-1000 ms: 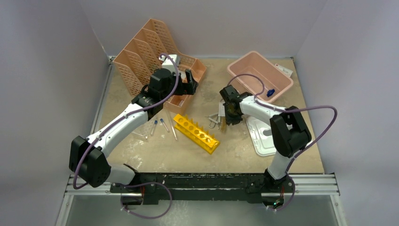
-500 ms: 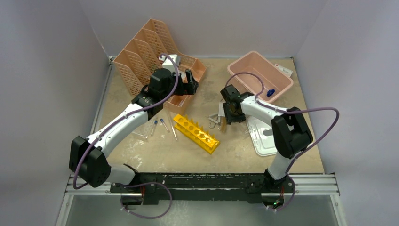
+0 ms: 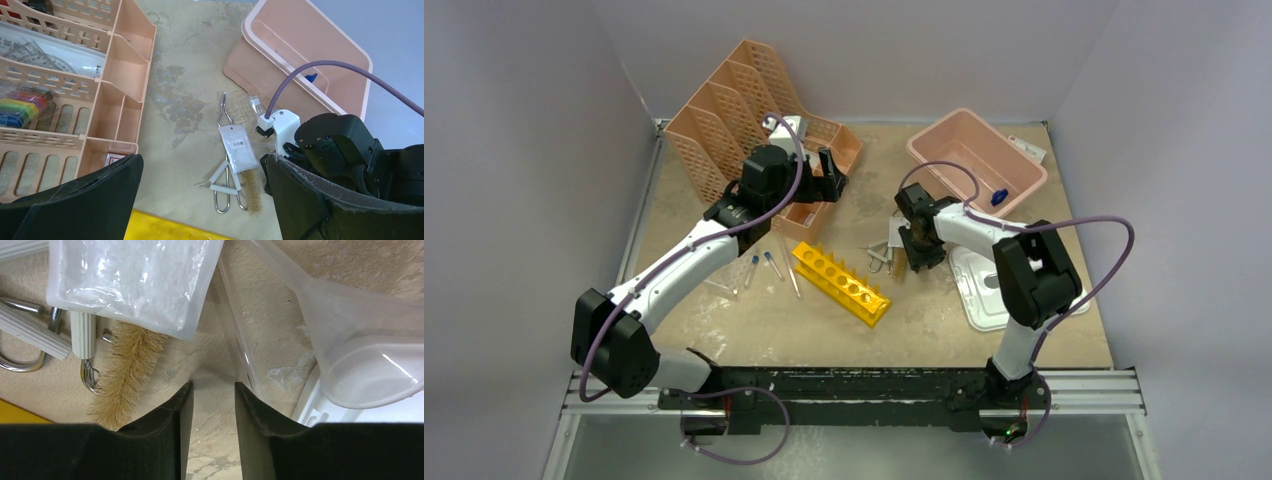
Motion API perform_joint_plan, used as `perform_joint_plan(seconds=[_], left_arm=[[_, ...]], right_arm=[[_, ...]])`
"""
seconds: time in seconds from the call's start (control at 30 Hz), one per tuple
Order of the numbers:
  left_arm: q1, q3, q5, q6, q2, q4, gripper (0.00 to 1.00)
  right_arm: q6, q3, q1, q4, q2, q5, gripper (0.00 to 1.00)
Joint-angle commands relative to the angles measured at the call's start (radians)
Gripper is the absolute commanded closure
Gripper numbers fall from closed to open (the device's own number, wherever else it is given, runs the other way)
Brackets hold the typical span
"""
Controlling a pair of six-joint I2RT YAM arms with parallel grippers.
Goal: Organize the chemistry lab equipment
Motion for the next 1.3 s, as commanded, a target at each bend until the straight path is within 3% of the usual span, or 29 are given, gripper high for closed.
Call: perform_joint_plan(seconds=[0.0,0.23,0.4,0.67,0.93,1.13,1.27], left_arm=[[0.007,0.013,0.015,-0.008,-0.011,0.049,0.07],[0.007,0.015,0.020,-0.010,-0.009,0.053,0.07],[0.007,0.015,0.023,-0.009,-0.004,0.051,0.07],[0.007,0.011,0.023,-0.010,-0.001,0.053,0.07],[0.006,0.011,0.023,-0.007,0.004,0.055,0.07],[0.006,0.011,0.023,-0.006,0.004,0.053,0.07],[0.007,0.015,0.023,-0.010,0.000,0.054,0.07]], right_arm=[[-0.034,0.026,0.000,-0.034,-0.018,0.012,0.59],[-0.033,0.057,-0.006,-0.044,-0.094,0.117,0.45],[-0.036,0.063,-0.014,-0.054,-0.067,0.163,0.46],[-0.031,0.033,-0.050,-0.024,-0.028,0.084,0.45],[-0.075,0.023,-0.060,-0.005,0.015,-0.077,0.62],[-0.081,0.023,-0.060,0.009,0.053,-0.005,0.76],[-0.113,0.002,-0.060,0.052,0.052,0.024,0.91]])
